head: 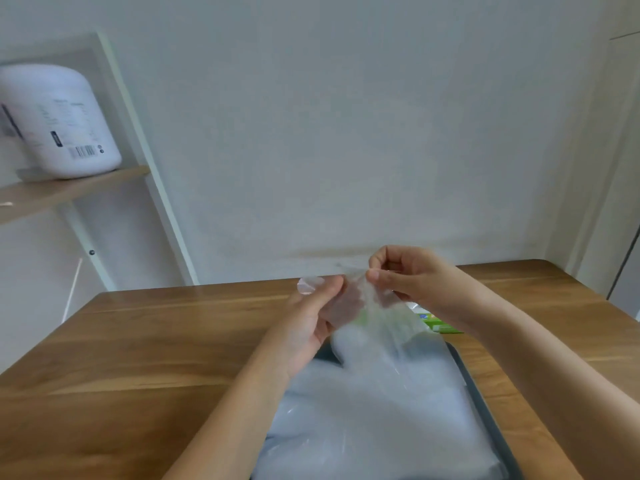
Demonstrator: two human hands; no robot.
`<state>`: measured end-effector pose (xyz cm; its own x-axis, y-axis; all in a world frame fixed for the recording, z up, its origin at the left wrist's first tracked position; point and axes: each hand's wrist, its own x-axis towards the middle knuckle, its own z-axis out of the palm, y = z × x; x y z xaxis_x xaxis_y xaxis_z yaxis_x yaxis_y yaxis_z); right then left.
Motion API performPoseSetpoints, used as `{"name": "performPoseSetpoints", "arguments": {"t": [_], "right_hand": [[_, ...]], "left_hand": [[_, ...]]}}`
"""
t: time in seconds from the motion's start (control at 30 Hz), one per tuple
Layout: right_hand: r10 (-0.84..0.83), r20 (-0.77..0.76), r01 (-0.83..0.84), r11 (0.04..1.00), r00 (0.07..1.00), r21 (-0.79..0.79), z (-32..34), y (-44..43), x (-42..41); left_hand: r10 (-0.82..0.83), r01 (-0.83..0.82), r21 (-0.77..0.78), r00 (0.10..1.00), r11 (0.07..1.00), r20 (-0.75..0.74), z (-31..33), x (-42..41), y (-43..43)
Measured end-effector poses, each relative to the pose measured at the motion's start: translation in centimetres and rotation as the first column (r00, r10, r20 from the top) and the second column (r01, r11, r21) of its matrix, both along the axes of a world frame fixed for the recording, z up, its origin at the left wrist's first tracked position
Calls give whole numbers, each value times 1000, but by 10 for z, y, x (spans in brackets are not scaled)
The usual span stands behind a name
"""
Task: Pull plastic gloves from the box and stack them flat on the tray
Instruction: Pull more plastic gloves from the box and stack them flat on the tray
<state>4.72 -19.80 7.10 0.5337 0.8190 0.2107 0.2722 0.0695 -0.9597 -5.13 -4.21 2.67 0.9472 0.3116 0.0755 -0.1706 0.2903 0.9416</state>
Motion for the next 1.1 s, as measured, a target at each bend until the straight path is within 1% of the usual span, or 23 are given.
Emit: {"name": "performPoseSetpoints", "arguments": {"t": [0.1, 0.17, 0.2, 0.27, 0.3, 0.33, 0.37, 0.4, 0.47, 0.5, 0.53, 0.57, 0.63, 0.7, 0.77, 0.8, 0.87, 0.97, 1.03, 1.1], "right_hand": [[-133, 169, 143, 989, 977, -50, -5, 0, -4], [-221, 289, 247, 967, 931, -57, -6, -3, -8], [-245, 322, 275, 960, 915, -53, -7, -4, -12], [-252, 348, 279, 960, 903, -30, -10, -8, -24], [-230, 384, 258, 966, 894, -24, -12, -11, -31], [-188, 460, 229, 973, 868, -35, -15, -14, -37], [-128, 560, 202, 977, 818, -72, -19, -16, -44], [-63, 660, 190, 974, 749, -124, -24, -17, -51], [24, 832, 245, 950, 554, -191, -38, -17, -64], [26, 891, 285, 943, 454, -173, -45, -15, -70], [-7, 919, 323, 937, 395, -131, -53, -12, -75], [-60, 925, 359, 929, 375, -85, -60, -8, -80], [-200, 889, 412, 911, 412, 14, -68, 3, -90], [-379, 810, 455, 876, 448, 159, -67, 12, -91], [-517, 735, 491, 823, 439, 285, -53, 15, -86], [-548, 707, 501, 808, 447, 309, -43, 15, -86], [-540, 675, 506, 817, 503, 276, -22, 12, -86], [-469, 668, 513, 845, 578, 149, 10, 3, -91], [-403, 650, 489, 871, 644, 55, 31, -4, -89], [-346, 596, 444, 896, 724, -20, 52, -9, -86]], "left_hand": [[127, -127, 59, 992, 990, 5, -1, -12, -6], [156, -156, 73, 988, 985, 3, 2, -17, -5], [168, -167, 69, 986, 983, 2, 6, -20, -4], [178, -178, 48, 984, 983, -7, 7, -21, -1], [181, -181, 0, 983, 983, -14, 8, -23, -1], [177, -177, -65, 984, 982, -18, 9, -23, -1], [164, -165, -140, 986, 976, -20, 8, -25, 0], [147, -148, -229, 989, 962, -22, 9, -26, -1], [117, -117, -401, 993, 908, -24, 11, -28, 0], [105, -100, -469, 994, 877, -16, 12, -29, 1], [95, -82, -517, 996, 852, -2, 12, -30, 2], [84, -59, -546, 996, 835, 21, 13, -31, 1], [73, -22, -573, 995, 819, 67, 14, -33, 1], [70, 1, -596, 993, 803, 96, 15, -35, -1], [81, -9, -595, 992, 804, 94, 15, -34, 0], [84, -14, -589, 992, 808, 91, 15, -35, 1], [94, -29, -573, 992, 819, 85, 17, -37, 2], [99, -63, -556, 994, 829, 35, 17, -37, 10], [145, -123, -486, 989, 865, 8, 14, -34, 15], [233, -206, -368, 972, 907, 32, 11, -32, 22]]}}
